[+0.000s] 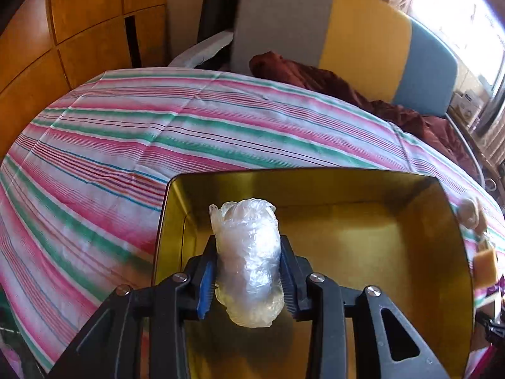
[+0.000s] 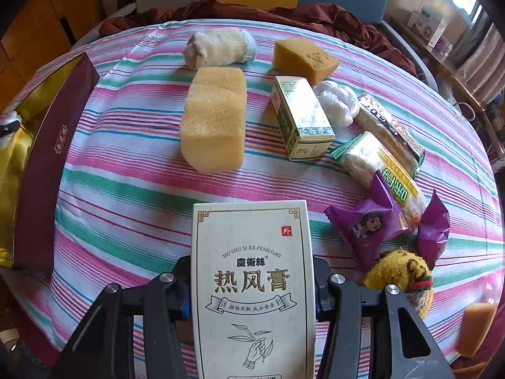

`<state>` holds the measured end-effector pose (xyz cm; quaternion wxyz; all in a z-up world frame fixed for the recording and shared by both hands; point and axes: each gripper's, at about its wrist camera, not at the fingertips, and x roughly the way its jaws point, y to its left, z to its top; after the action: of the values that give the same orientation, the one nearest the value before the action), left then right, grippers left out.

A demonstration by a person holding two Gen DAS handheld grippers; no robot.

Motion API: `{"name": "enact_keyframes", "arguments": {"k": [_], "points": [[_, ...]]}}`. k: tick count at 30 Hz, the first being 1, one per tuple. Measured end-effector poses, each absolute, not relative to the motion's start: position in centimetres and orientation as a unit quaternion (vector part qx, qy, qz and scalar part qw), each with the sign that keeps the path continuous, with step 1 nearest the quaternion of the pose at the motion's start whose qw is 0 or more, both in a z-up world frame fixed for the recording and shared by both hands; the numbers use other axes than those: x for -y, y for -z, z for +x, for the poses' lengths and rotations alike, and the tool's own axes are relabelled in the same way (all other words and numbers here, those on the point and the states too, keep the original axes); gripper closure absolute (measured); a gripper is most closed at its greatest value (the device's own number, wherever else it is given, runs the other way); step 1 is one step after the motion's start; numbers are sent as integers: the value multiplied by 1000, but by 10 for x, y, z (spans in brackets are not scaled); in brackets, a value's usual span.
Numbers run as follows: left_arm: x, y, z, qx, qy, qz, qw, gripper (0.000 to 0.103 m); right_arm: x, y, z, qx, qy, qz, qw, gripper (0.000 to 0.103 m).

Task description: Organize objects

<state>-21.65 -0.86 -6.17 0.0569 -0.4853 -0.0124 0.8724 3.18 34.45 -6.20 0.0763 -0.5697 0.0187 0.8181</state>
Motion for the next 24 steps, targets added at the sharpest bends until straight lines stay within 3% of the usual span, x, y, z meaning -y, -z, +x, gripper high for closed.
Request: {"name": "enact_keyframes", "arguments": {"k": [2, 9, 24], "points": [[5, 64, -221, -7, -876, -480, 44, 66, -344, 62, 32, -18, -818, -570, 76, 50], [4, 57, -214, -11, -881, -471, 45, 47, -344, 61, 27, -24, -817, -571, 76, 50], [-1, 10, -101, 23, -902, -420, 101, 47, -345, 62, 29, -30, -816, -572, 76, 49]]}}
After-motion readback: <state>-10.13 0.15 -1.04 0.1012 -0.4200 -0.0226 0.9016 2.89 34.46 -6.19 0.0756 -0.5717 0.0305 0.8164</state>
